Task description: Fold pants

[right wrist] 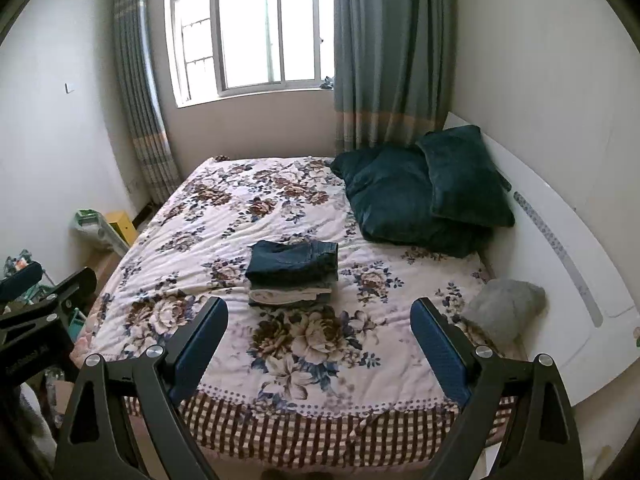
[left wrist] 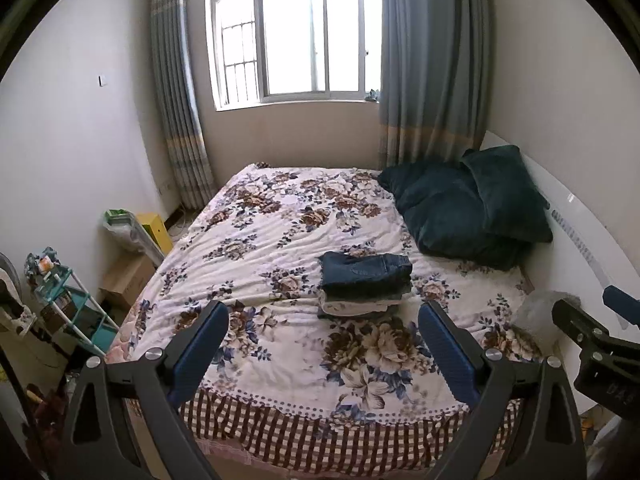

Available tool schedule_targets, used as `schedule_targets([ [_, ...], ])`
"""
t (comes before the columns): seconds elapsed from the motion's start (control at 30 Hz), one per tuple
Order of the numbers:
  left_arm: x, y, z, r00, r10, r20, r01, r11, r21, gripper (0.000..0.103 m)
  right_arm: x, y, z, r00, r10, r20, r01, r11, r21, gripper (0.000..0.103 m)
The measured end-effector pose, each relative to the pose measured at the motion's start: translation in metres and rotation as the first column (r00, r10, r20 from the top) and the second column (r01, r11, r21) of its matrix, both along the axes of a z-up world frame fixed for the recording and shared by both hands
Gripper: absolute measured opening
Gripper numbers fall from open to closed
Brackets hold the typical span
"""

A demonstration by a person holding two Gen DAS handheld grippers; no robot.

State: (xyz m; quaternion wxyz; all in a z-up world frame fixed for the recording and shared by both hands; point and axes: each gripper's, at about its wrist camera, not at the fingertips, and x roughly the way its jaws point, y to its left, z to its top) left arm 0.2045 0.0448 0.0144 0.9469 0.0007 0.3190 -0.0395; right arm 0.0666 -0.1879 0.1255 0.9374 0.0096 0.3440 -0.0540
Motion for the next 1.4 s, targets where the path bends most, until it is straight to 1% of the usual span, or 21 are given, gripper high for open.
schedule_targets([
  [0.13,-0.008,0.0,0.002,1.0,0.008,0.013,-0.008,1.0,0.003,0.097,-0.011,0.001,0.008,1.0,0.018,0.011,-0.018,1.0,0.009,0.095],
  [0.27,-0.006,-0.002,0.001,1.0,0.015,0.016,-0.015,1.0,0.004,0.097,-0.006,0.001,0.008,0.999,0.024,0.028,-0.024,1.0,0.012,0.095],
  [0.3,-0.002,-0.002,0.0,1.0,0.011,0.011,-0.011,1.0,-0.004,0.102,-0.003,0.0,0.007,0.999,0.025,0.033,-0.025,1.0,0.015,0.099],
  [0.4,0.003,-0.005,0.0,1.0,0.01,0.018,-0.01,1.0,-0.011,0.103,0.01,-0.003,0.005,0.998,0.032,0.048,-0.033,0.999,0.024,0.1],
  [0.43,0.009,-0.006,-0.001,1.0,0.019,0.018,-0.019,1.0,-0.007,0.103,0.016,-0.004,0.004,0.998,0.032,0.063,-0.034,0.999,0.022,0.1],
  [0.53,0.028,-0.01,-0.006,0.999,0.047,0.007,-0.048,0.999,0.016,0.103,0.038,-0.002,-0.002,0.998,0.011,0.067,-0.011,1.0,-0.002,0.1],
  [0.63,0.048,-0.014,-0.012,0.998,0.061,-0.012,-0.06,0.998,0.028,0.103,0.062,-0.002,-0.01,0.998,-0.016,0.055,0.017,0.999,-0.03,0.1],
  [0.77,0.069,-0.023,-0.022,0.998,0.062,-0.034,-0.06,0.997,0.052,0.103,0.094,-0.003,-0.019,0.999,-0.034,0.036,0.036,0.999,-0.04,0.1],
  [0.87,0.082,-0.029,-0.031,0.996,0.069,-0.048,-0.066,0.995,0.074,0.103,0.115,-0.004,-0.029,0.999,-0.04,0.015,0.041,0.998,-0.051,0.1],
  [0.97,0.093,-0.03,-0.039,0.995,0.075,-0.068,-0.07,0.994,0.079,0.103,0.133,-0.004,-0.04,0.999,-0.046,-0.006,0.045,0.997,-0.062,0.1],
  [1.23,0.113,-0.034,-0.053,0.991,0.082,-0.109,-0.072,0.993,0.089,0.103,0.163,-0.003,-0.065,0.997,-0.051,-0.06,0.047,0.997,-0.062,0.1],
  [1.4,0.118,-0.033,-0.056,0.989,0.088,-0.115,-0.078,0.993,0.086,0.103,0.166,-0.002,-0.072,0.997,-0.05,-0.064,0.046,0.997,-0.062,0.1],
])
